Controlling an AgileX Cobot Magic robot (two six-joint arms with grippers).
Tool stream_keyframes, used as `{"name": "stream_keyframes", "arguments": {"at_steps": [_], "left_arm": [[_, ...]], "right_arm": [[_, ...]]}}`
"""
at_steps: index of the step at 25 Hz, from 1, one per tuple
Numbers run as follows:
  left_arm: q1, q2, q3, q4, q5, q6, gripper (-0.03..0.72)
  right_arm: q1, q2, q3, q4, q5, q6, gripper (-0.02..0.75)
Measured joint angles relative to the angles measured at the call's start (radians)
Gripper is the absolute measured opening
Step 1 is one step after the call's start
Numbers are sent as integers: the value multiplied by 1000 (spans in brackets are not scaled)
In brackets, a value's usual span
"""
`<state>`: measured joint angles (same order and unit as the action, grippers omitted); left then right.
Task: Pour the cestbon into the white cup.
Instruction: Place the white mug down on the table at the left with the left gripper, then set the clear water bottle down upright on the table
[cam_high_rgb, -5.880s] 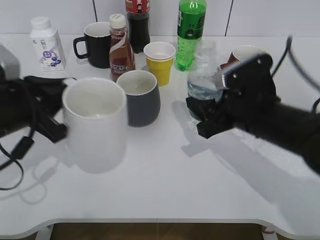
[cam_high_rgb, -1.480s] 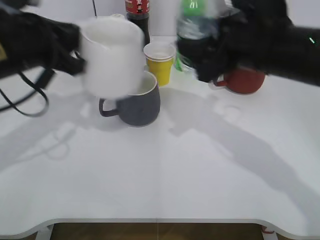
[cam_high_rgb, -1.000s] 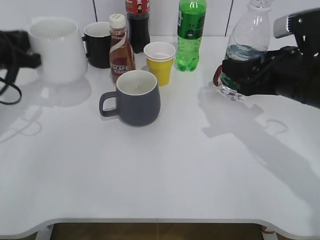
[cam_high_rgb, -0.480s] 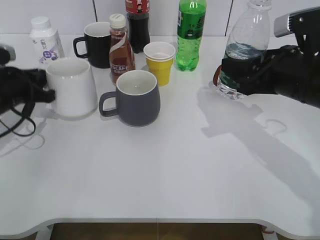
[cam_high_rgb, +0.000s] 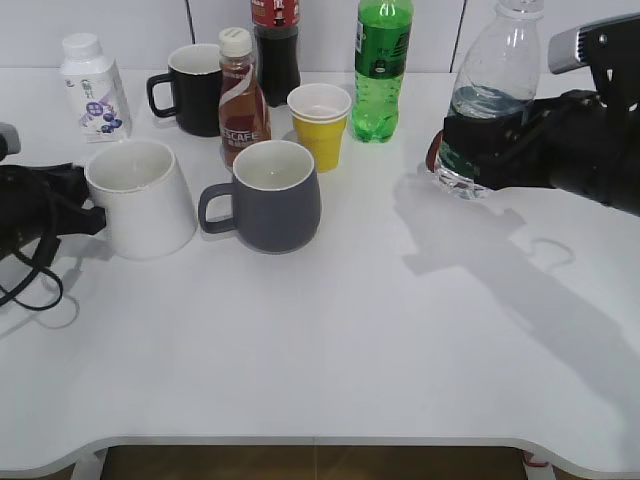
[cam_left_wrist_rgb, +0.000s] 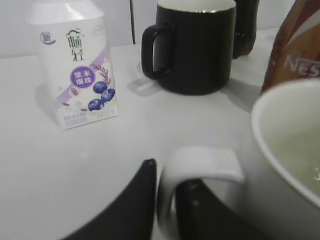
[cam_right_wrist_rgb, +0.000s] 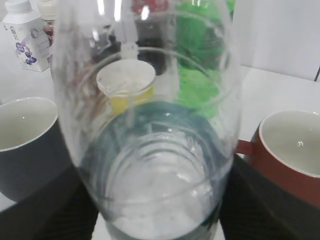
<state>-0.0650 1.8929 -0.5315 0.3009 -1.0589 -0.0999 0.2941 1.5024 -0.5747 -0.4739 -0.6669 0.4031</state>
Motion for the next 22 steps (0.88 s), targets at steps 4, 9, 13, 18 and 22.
{"name": "stream_keyframes", "arguments": {"at_steps": [4,9,13,18,22], "left_arm": [[0,-1,32,0,-67,-11,207],[0,-10,51,-4,-86,-13,267],[0,-46,75,-6,-84,29,271],[0,-94,106,-6,-61,46,273],[0,-113,146,-7,-56,50,273]], "right_arm": [[0,0,0,0,-1,1,469],[0,0,0,0,-1,1,469],[0,7,0,0,-5,0,469],[0,108,0,0,-17,-23,469],[0,207,0,0,-84,-56,469]]}}
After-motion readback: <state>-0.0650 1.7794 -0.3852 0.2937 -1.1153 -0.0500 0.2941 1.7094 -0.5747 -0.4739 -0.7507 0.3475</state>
